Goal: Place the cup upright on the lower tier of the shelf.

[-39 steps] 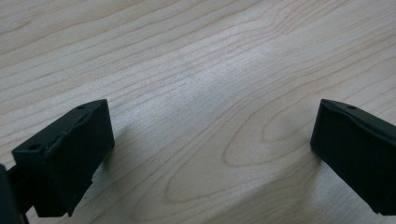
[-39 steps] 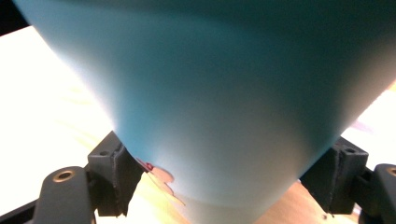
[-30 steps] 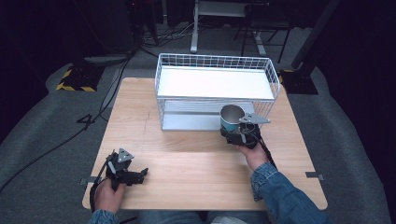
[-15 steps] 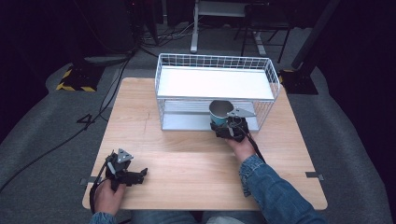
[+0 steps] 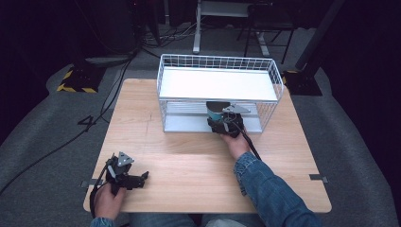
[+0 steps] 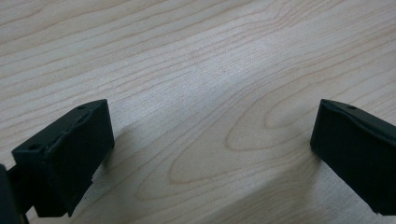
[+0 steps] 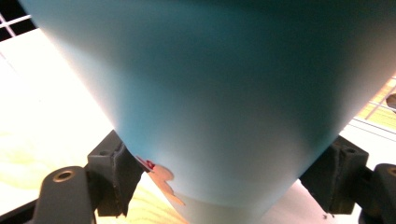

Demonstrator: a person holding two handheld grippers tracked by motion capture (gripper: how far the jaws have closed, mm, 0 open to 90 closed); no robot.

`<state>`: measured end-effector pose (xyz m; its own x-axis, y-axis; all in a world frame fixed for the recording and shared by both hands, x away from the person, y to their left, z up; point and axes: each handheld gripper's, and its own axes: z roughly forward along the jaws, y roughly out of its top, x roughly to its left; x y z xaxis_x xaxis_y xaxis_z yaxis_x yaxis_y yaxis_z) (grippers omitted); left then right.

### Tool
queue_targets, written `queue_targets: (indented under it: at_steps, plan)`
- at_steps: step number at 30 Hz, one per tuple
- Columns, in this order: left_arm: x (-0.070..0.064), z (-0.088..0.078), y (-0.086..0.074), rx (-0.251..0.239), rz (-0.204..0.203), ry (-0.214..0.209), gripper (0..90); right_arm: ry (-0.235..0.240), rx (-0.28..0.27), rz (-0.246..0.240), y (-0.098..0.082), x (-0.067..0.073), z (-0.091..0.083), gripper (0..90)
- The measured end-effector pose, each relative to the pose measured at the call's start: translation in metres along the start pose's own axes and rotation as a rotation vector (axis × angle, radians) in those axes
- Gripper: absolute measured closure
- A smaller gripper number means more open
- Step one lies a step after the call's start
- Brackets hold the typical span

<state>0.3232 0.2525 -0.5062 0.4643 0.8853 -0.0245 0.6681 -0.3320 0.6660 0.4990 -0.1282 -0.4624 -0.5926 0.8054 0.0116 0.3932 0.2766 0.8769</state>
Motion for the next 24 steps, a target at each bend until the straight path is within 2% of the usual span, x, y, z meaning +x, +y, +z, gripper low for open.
queue_targets:
  at_steps: [6, 10, 11, 18, 20, 21, 24]
  plan:
    - [0.000, 0.000, 0.000, 0.000, 0.000, 0.000, 0.0, -0.021, -0.009, 0.006, 0.000, -0.006, 0.016, 23.5]
    - [0.000, 0.000, 0.000, 0.002, -0.003, -0.001, 0.0, -0.029, -0.004, 0.028, 0.001, -0.009, 0.022, 23.5]
    - [0.000, 0.000, 0.000, 0.003, -0.003, 0.000, 0.0, -0.034, -0.009, 0.015, 0.001, -0.010, 0.024, 23.5]
    - [-0.002, -0.001, -0.001, 0.000, -0.013, 0.006, 0.0, -0.035, 0.000, 0.023, 0.000, -0.011, 0.034, 23.4]
    - [-0.002, -0.001, -0.001, -0.002, -0.014, 0.006, 0.0, -0.038, 0.006, 0.030, -0.001, -0.011, 0.037, 23.4]
    - [-0.002, -0.001, -0.001, -0.002, -0.015, 0.006, 0.0, -0.038, 0.016, 0.051, -0.002, -0.009, 0.038, 23.4]
    - [-0.002, -0.001, -0.001, -0.002, -0.015, 0.006, 0.0, -0.035, 0.020, 0.056, -0.003, -0.010, 0.039, 23.4]
